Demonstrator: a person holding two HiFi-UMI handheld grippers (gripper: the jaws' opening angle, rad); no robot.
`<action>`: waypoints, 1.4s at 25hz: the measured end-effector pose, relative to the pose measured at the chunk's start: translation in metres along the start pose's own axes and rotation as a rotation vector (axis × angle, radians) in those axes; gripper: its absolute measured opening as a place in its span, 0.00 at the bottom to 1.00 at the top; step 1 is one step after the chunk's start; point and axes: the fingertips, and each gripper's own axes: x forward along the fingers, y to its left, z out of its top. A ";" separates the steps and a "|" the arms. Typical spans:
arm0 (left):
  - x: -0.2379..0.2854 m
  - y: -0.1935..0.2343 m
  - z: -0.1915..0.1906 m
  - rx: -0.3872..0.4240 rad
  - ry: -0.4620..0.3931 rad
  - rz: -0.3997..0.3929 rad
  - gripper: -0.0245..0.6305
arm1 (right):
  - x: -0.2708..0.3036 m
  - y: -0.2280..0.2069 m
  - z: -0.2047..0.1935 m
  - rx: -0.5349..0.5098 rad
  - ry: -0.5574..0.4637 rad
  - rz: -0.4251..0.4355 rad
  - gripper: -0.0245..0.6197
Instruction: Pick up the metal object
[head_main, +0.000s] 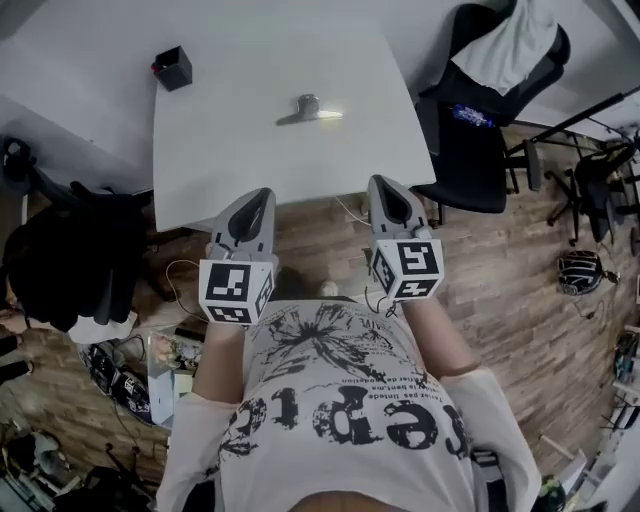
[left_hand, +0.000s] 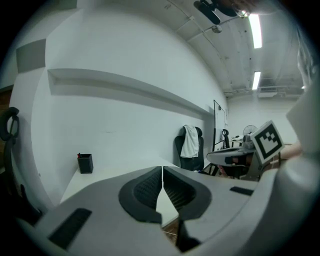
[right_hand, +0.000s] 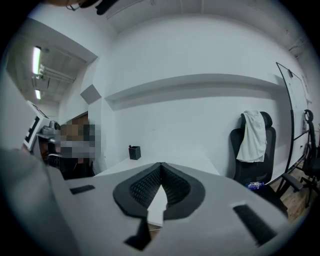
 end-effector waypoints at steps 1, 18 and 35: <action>0.005 0.007 -0.002 -0.008 0.005 0.017 0.05 | 0.010 0.000 0.000 -0.003 0.005 0.014 0.02; 0.124 0.147 0.016 -0.024 -0.012 0.054 0.05 | 0.214 0.007 -0.009 0.011 0.199 0.098 0.03; 0.202 0.234 -0.032 -0.086 0.104 0.051 0.05 | 0.342 -0.016 -0.132 0.073 0.600 0.004 0.48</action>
